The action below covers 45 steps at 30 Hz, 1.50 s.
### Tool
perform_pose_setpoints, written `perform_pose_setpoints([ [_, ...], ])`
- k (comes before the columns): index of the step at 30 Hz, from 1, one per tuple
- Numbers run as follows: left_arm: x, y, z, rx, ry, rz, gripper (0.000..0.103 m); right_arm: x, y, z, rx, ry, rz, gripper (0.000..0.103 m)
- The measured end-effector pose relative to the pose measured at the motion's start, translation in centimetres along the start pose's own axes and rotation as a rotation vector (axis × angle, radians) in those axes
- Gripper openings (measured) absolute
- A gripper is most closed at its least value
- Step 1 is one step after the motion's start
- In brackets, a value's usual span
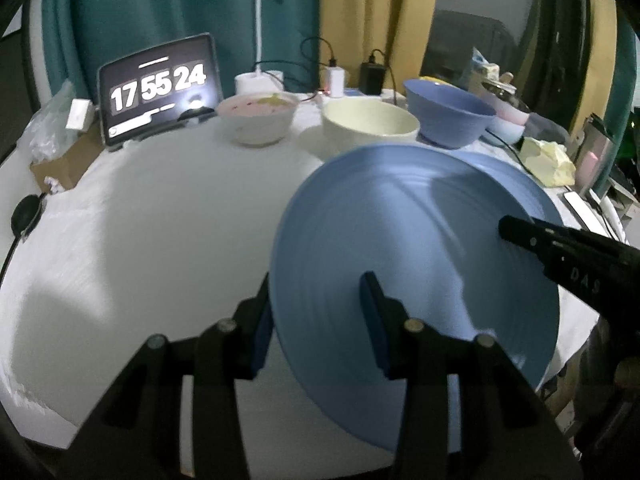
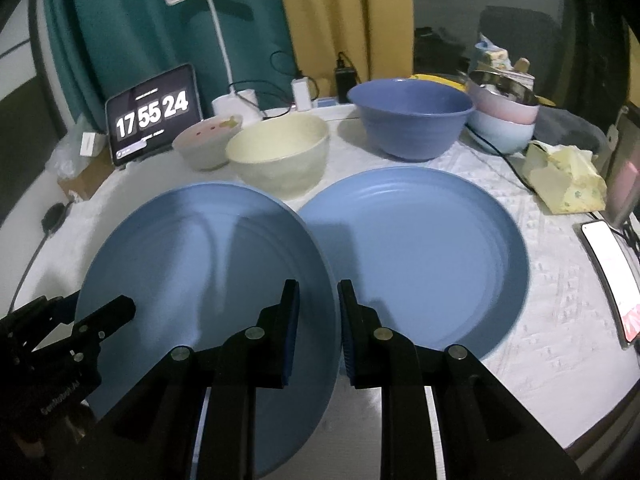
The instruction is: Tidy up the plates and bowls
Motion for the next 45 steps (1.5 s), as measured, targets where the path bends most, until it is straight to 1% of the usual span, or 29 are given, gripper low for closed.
perform_pose_setpoints([
  [5,-2.1,0.7,0.6,0.002,-0.008,0.023,0.042,-2.1,0.2,-0.1,-0.009,-0.009,0.022,0.021],
  [9,-3.8,1.3,1.8,0.024,-0.024,0.034,0.042,-4.0,0.4,0.0,-0.010,-0.015,0.046,0.021],
  [12,-5.2,1.8,2.4,0.016,-0.032,0.054,0.042,-5.4,0.7,0.2,-0.014,-0.026,0.050,0.021],
  [19,-7.8,3.0,4.6,0.035,-0.069,0.052,0.043,-8.7,1.6,0.8,-0.025,-0.051,0.084,0.021],
  [23,-8.8,3.6,5.9,0.042,-0.084,0.048,0.043,-10.1,2.1,1.4,-0.033,-0.064,0.089,0.021],
  [24,-9.1,3.8,6.3,0.047,-0.088,0.046,0.043,-10.5,2.3,1.5,-0.045,-0.070,0.073,0.021],
  [31,-10.1,4.6,8.6,0.069,-0.096,0.041,0.044,-12.5,3.2,2.7,-0.049,-0.080,0.079,0.022],
  [35,-10.9,4.7,10.2,0.098,-0.099,0.044,0.044,-13.3,3.6,3.2,-0.054,-0.092,0.073,0.024],
  [38,-11.7,4.8,10.6,0.080,-0.075,0.089,0.047,-13.9,3.8,3.4,-0.063,-0.096,0.074,0.025],
  [40,-11.9,4.9,10.8,0.073,-0.070,0.094,0.049,-14.1,3.9,3.5,-0.080,-0.101,0.061,0.029],
  [41,-11.9,4.9,10.9,0.072,-0.065,0.100,0.049,-14.2,4.0,3.5,-0.086,-0.109,0.057,0.033],
  [42,-11.9,4.9,10.9,0.072,-0.065,0.104,0.049,-14.4,4.0,3.5,-0.093,-0.114,0.056,0.036],
  [45,-11.6,5.0,11.0,0.080,-0.052,0.100,0.050,-14.7,3.8,3.7,-0.088,-0.120,0.059,0.036],
])
Point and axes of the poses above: each gripper's, at about its wrist camera, not at the fingertips, and z roughly the way its jaws point, x to its left, y to its top, the point moved 2 cm from there along z, roughly the way its jaws point, and after that the axes turned 9 degrees about -x, right-handed, at the moved point
